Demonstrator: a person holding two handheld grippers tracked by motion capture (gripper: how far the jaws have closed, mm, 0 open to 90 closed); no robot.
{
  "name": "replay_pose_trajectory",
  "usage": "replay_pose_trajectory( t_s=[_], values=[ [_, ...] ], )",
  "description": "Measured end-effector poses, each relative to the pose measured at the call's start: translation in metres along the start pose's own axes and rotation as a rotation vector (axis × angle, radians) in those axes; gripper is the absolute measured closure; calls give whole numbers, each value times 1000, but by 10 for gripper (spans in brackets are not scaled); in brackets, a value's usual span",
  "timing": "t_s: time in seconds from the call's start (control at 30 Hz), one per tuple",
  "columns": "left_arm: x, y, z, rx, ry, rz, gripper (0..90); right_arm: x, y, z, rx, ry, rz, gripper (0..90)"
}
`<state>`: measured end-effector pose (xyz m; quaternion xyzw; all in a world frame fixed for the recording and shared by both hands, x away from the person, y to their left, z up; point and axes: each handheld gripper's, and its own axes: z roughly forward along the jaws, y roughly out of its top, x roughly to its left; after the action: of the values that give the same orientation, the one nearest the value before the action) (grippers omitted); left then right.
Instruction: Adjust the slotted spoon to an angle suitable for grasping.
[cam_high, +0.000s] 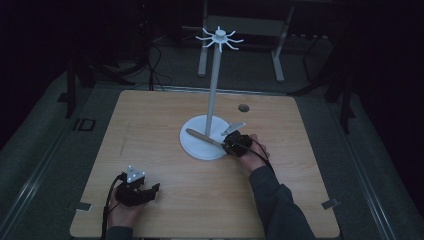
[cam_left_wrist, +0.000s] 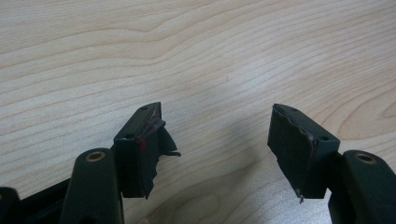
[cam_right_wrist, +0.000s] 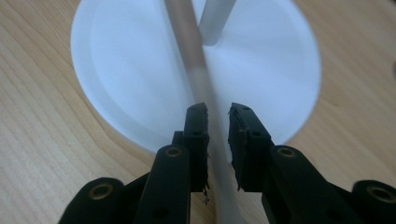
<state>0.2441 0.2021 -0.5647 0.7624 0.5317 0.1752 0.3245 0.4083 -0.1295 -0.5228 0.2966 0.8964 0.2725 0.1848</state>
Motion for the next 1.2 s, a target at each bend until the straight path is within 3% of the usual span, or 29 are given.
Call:
replay_pose_trajectory(
  t_s=[0.27,0.57,0.97,1.0,1.2],
  values=[
    [0,0,0,-2,-1,0,361,-7,1,18,77,43,26,750],
    [0,0,-1,-5,-3,-4,362,-8,0,21,113,63,-4,729],
    [1,-1,-1,-4,3,-3,362,-3,-28,-1,133,28,-47,744],
    [1,0,-1,-3,2,-4,361,-3,-36,-7,136,24,-54,753],
    [1,-1,-1,-3,2,-3,362,-6,-52,-18,152,26,-21,766]
  ],
)
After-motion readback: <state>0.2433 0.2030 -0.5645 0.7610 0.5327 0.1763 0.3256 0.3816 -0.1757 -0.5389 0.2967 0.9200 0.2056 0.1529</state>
